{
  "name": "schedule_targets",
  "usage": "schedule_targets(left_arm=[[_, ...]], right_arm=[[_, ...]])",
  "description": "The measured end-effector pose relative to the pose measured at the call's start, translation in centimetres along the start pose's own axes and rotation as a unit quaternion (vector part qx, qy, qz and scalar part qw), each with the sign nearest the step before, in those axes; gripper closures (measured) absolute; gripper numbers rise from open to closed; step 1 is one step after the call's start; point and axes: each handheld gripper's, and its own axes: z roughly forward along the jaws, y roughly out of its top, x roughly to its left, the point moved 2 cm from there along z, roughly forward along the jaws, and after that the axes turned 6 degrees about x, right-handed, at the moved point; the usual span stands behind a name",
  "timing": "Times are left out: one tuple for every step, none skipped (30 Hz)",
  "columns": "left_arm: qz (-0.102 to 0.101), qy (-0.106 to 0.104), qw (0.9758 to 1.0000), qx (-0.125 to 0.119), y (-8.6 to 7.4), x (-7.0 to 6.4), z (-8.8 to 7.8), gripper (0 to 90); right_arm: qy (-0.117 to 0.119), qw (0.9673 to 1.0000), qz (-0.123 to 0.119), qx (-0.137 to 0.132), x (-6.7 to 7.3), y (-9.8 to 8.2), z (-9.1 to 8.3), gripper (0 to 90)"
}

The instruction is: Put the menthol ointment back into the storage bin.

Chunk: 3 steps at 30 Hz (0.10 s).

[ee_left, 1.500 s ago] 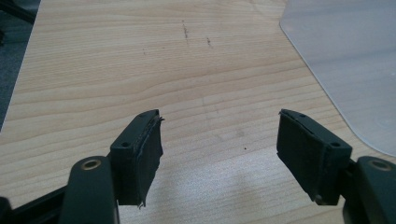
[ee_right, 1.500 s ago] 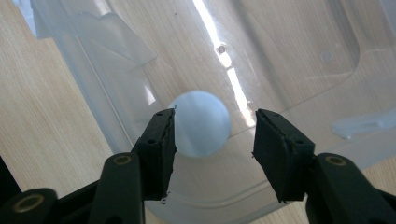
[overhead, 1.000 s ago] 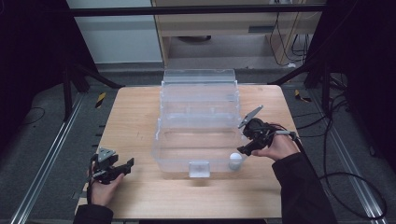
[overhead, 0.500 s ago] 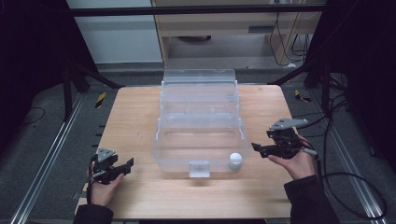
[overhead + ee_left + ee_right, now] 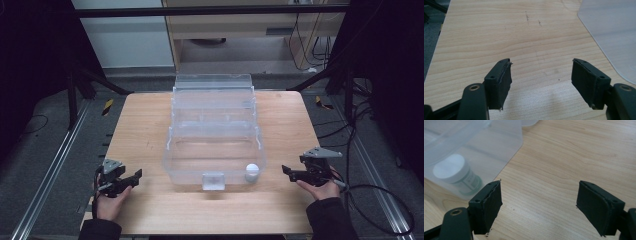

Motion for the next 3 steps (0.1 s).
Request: schedule_targets(left_arm=[[0.000,0.001,1.0000,0.000,-0.01,0.08,0.01,32.0],[-0.001,0.001,1.0000,-0.001,-0.03,0.18,0.03,32.0],[-0.001,0.002,1.0000,-0.002,-0.03,0.24,0.04,32.0]], right_arm=[[-0.002,1.0000,0.001,0.001,-0.08,-0.12,0.13,19.2],[-0.006,1.0000,0.000,-0.001,-0.14,-0.23,0.27,18.5],[-0.006,1.0000,0.001,0.003,-0.16,-0.35,0.44,17.6]])
